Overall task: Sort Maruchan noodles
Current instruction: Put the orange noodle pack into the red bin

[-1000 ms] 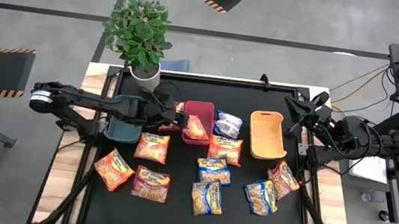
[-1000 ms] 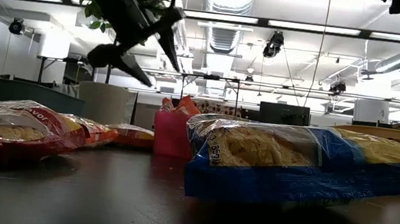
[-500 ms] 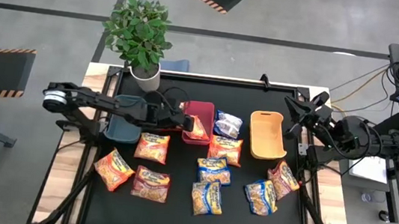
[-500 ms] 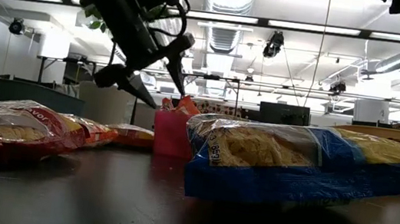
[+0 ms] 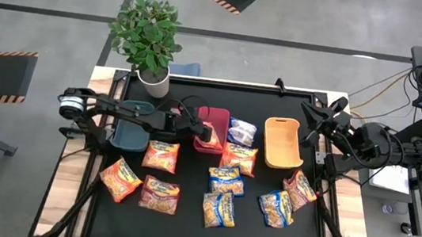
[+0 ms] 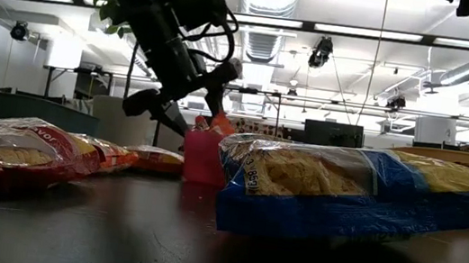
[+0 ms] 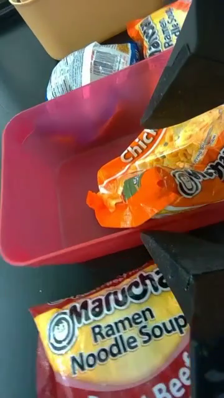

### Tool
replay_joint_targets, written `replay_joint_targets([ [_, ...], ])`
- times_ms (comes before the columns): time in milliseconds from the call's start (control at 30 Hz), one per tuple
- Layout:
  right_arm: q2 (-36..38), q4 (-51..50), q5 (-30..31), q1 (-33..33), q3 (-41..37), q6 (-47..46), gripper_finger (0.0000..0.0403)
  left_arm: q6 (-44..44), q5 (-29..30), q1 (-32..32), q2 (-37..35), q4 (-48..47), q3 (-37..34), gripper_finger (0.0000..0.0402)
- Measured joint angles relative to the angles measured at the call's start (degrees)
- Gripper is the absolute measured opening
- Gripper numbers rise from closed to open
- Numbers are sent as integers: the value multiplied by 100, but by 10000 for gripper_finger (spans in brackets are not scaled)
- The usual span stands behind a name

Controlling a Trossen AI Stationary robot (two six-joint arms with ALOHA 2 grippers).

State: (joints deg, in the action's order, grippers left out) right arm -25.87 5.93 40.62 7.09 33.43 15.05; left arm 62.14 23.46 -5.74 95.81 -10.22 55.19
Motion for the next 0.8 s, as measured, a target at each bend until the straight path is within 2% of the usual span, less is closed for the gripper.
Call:
replay_joint_targets([
  [167,0,-19,0,-1,2,0,13,-60,19,0,37,-329,182,222],
  [500,0,-95,0,-2,2,-2,13,-75,203,0,126,-392,182,159],
  [800,0,-95,0,-1,2,-2,13,-140,267,0,105,-411,182,46],
])
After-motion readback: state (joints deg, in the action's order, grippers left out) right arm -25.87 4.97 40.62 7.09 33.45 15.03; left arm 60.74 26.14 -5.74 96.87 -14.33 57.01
